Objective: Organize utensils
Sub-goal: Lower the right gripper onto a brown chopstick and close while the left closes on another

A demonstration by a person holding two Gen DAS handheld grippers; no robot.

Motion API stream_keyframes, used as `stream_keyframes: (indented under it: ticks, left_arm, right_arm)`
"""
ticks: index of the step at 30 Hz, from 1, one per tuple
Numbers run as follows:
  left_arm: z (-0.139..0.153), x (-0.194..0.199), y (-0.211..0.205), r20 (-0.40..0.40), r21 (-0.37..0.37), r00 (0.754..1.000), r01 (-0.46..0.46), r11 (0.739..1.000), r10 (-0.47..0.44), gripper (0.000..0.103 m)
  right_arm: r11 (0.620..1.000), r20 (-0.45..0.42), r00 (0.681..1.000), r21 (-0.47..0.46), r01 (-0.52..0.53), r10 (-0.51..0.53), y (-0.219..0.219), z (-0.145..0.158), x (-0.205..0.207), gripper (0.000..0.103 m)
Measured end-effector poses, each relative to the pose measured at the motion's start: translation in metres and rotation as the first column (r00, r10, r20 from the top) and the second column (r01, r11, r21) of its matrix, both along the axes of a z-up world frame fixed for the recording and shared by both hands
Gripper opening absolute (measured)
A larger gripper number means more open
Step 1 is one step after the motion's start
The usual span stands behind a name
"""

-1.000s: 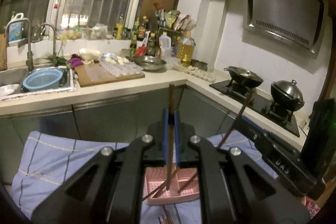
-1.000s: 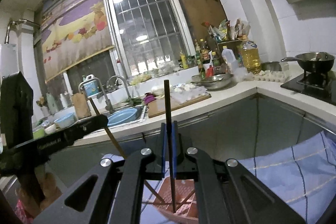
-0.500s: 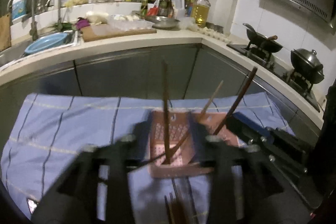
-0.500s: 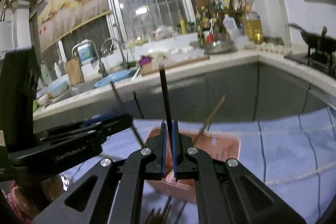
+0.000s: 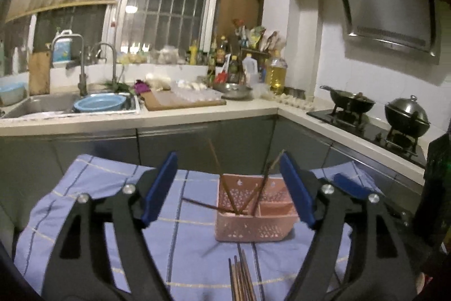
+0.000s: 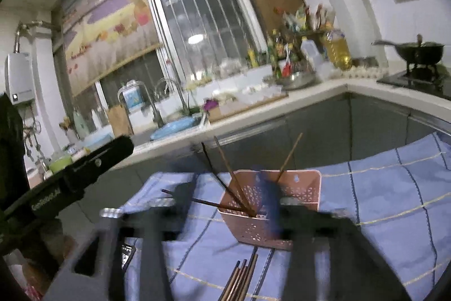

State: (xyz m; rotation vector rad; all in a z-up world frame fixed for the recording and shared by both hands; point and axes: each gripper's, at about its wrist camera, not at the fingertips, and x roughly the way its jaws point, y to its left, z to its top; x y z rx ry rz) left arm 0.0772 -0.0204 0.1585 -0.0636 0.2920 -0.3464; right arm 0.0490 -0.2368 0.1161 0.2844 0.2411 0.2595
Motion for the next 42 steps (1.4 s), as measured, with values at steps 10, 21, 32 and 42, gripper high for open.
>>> stream_keyframes:
  ticks: [10, 21, 32, 42]
  left_arm:
    - [-0.064, -0.036, 0.024, -0.17, 0.033, 0.981, 0.099, 0.995, -0.092, 0.073]
    - [-0.168, -0.023, 0.032, -0.518, 0.025, 0.848, 0.147, 0.989, -0.113, 0.059]
    - [-0.207, -0.016, 0.014, -0.63, 0.006, 0.76, 0.207, 0.978, -0.157, 0.059]
    - [-0.219, -0.015, -0.005, -0.634, 0.116, 0.769, 0.204, 0.972, -0.086, 0.052]
  right_arm:
    - [0.999, -0.209, 0.978, -0.038, 0.001, -0.008, 0.004, -0.077, -0.043, 0.072]
    - [0.965, -0.55, 0.835, -0.206, -0.164, 0.024, 0.062, -0.172, -0.025, 0.039]
    - [0.94, -0.515, 0.854, -0.322, -0.111, -0.076, 0.059, -0.18, -0.035, 0.037]
    - [0.972, -0.538, 0.842, -0.212, -0.097, -0.033, 0.042, -0.181, -0.037, 0.038]
